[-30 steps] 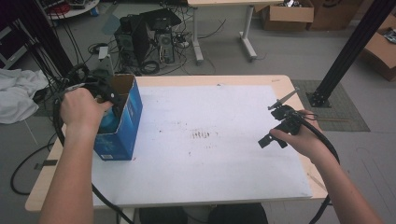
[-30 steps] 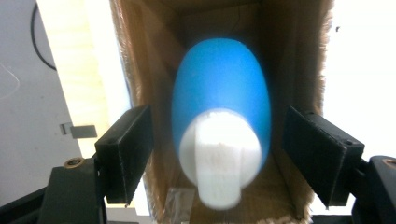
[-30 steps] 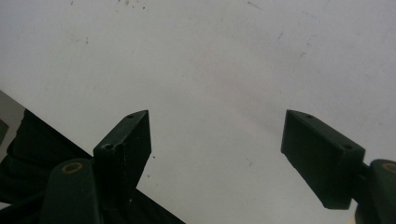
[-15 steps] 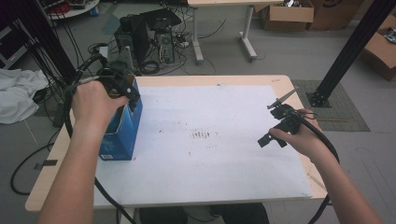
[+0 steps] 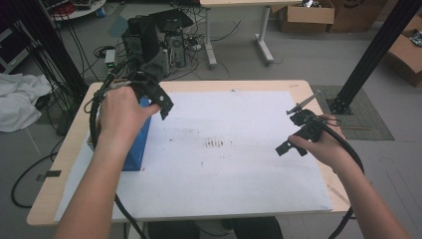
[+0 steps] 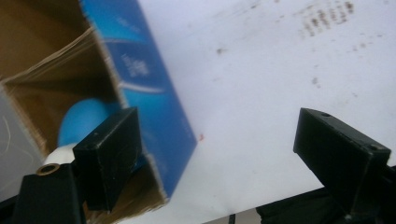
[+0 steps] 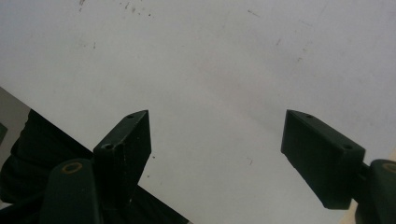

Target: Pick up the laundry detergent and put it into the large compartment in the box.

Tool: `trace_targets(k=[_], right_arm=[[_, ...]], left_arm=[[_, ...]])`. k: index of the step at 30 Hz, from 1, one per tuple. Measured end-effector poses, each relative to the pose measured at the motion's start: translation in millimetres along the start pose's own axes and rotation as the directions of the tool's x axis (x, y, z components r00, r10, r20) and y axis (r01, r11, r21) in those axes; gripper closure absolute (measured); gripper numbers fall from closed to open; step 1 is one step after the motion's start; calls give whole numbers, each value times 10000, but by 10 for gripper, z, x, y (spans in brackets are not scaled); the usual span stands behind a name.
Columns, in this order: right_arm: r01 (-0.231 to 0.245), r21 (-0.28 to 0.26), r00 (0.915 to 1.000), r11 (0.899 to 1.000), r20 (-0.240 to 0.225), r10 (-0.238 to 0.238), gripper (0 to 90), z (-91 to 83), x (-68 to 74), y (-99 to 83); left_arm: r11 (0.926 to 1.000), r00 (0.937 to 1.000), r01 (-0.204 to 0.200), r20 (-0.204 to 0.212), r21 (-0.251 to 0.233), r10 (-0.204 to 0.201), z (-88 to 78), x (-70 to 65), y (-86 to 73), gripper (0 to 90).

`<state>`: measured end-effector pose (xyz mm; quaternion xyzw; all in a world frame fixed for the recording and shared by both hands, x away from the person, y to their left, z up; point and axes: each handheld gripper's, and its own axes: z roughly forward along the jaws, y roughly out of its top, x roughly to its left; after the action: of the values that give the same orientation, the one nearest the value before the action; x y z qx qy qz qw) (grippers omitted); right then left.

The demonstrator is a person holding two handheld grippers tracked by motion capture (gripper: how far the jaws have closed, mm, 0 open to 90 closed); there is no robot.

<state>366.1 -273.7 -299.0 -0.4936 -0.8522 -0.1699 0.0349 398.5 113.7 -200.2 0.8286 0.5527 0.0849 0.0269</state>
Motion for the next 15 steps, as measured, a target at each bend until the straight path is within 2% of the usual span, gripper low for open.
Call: trace_targets(k=[1,2,3,4,9,10,11,12,15], right_arm=[[-10,11,10000,10000,2,10,246,-6,0,-3],[97,29,9999,9999,24,-97,245,-7,-9,-6],[109,30,9999,9999,37,-109,245,-10,-12,-7],[109,30,9999,9999,37,-109,245,-10,-12,-7],[4,6,10000,10000,48,-4,245,-20,-22,-10],[4,6,10000,10000,48,-4,245,-20,-22,-10],[-46,11,10000,10000,46,46,245,-24,-27,-12],[-46,11,10000,10000,46,46,245,-24,-27,-12],[34,26,10000,10000,66,-34,245,-21,-47,-15]], left_arm=[[9996,9996,-274,70,-80,274,12,-95,24,159],[9996,9996,-274,70,-80,274,12,-95,24,159],[9985,9983,-539,192,-133,542,38,-194,48,159],[9985,9983,-539,192,-133,542,38,-194,48,158],[9914,9905,-1295,439,-185,1302,148,-459,124,157],[9914,9905,-1295,439,-185,1302,148,-459,124,157],[9891,9880,-1460,486,-192,1468,203,-534,144,157],[9891,9880,-1460,486,-192,1468,203,-534,144,157],[9856,9836,-1684,640,-117,1689,306,-645,181,156]])
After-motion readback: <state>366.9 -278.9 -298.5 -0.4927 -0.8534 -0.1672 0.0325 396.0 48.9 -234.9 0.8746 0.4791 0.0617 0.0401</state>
